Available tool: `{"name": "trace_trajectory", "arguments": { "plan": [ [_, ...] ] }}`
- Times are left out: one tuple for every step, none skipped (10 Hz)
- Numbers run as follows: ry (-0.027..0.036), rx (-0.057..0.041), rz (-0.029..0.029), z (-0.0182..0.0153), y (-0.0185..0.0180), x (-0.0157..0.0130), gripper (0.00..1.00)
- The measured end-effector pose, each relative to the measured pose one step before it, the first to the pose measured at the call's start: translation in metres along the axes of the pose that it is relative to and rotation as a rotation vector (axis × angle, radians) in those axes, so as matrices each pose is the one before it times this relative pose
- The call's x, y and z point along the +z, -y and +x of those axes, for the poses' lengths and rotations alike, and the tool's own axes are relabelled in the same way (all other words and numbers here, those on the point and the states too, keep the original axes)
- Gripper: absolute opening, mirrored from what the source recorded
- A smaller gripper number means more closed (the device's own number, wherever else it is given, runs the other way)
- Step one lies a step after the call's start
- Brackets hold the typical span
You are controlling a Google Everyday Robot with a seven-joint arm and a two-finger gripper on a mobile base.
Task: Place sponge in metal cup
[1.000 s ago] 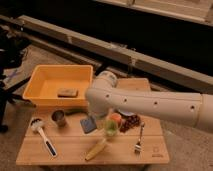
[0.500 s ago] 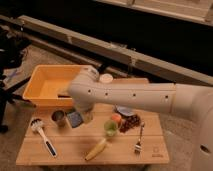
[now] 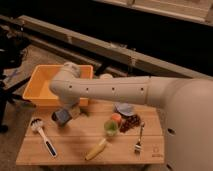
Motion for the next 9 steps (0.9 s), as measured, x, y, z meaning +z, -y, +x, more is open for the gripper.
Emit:
{"name": "trace_trajectory", "arguments": {
  "plan": [
    [-0.00222,-0.02652,-0.00157,-0.00686,0.0079,0.00213,0.0],
    [0.00137,-0.03077,-0.00222,-0.01134,0.01132,0.00378,0.0],
    [0.00077,-0.03029,-0.00243,-0.01137,0.01218,0.00417,0.0],
    [-0.00068,-0.0214,-0.00249,-0.00657,0.0083,0.00299,0.0],
    [-0.00372,-0.02444,-0.00722,-0.00444,0.00785,0.00366,0.0],
    [-0.00002,-0.01134,-0.0003,-0.0017,0.00455,0.0018,0.0],
    [-0.00273,-0.00796,-0.00457,-0.0001,0.00455,0.00259,0.0],
    [-0.00477,0.0001,-0.00611,0.00305,0.00184,0.00266,0.0],
    [-0.00541,0.00313,-0.00607,0.00374,0.00141,0.00276,0.0]
  ]
}}
